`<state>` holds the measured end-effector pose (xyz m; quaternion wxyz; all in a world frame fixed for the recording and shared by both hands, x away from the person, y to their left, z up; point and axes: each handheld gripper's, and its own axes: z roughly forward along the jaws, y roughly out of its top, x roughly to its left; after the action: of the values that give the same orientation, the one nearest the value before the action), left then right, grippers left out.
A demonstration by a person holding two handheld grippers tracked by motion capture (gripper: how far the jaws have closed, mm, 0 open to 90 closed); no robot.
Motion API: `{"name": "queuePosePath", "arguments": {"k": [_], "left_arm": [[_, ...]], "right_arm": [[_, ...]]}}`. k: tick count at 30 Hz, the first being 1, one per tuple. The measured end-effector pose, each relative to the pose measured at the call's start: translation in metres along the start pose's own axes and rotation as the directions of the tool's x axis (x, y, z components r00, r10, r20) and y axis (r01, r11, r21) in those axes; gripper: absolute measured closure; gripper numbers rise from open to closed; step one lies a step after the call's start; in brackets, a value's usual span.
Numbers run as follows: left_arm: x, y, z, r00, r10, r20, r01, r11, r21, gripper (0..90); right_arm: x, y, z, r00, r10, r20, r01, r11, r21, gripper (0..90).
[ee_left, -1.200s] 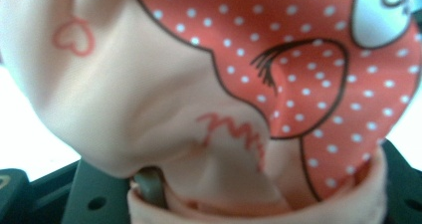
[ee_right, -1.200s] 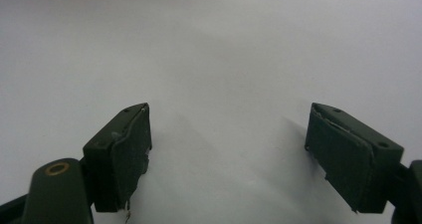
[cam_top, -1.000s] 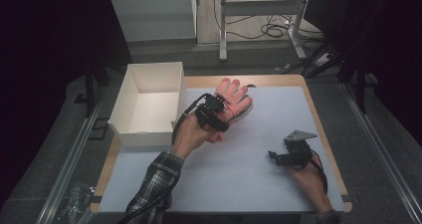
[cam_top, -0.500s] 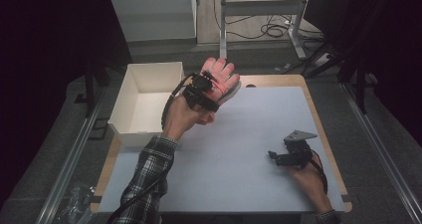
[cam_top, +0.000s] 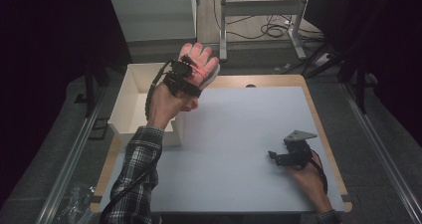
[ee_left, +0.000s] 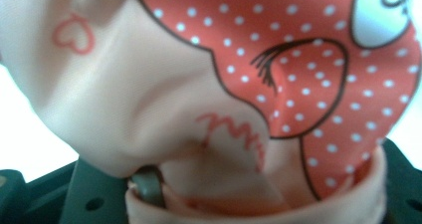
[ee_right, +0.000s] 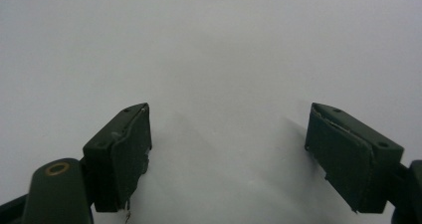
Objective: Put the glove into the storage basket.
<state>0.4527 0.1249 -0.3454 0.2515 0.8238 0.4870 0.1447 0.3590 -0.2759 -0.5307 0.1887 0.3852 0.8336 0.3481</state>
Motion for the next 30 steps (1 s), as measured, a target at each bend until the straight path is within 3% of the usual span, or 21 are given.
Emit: {"name": "queuePosePath", "arguments": {"k": [6, 13, 24, 30], "left_arm": [[0.017, -0.005, -0.007, 0.9985, -0.041, -0.036, 0.04, 0.9992, -0.005, 38.9], [0.039, -0.017, -0.011, 0.9921, -0.092, -0.086, 0.092, 0.9958, -0.004, 38.5], [0.073, -0.041, -0.003, 0.9683, -0.193, -0.159, 0.197, 0.9803, 0.011, 38.1], [0.083, -0.051, 0.01, 0.9596, -0.223, -0.172, 0.228, 0.9735, 0.012, 37.9]], "right_arm": [[0.0, 0.0, 0.0, 1.0, 0.001, 0.0, -0.001, 1.0, 0.0, 18.5], [0.0, 0.0, 0.0, 1.0, -0.001, 0.002, 0.001, 1.0, 0.0, 18.5], [0.0, 0.0, 0.0, 1.0, -0.002, 0.001, 0.002, 1.0, 0.001, 18.5], [0.0, 0.0, 0.0, 1.0, -0.002, 0.002, 0.002, 1.0, 0.001, 18.5]]}}
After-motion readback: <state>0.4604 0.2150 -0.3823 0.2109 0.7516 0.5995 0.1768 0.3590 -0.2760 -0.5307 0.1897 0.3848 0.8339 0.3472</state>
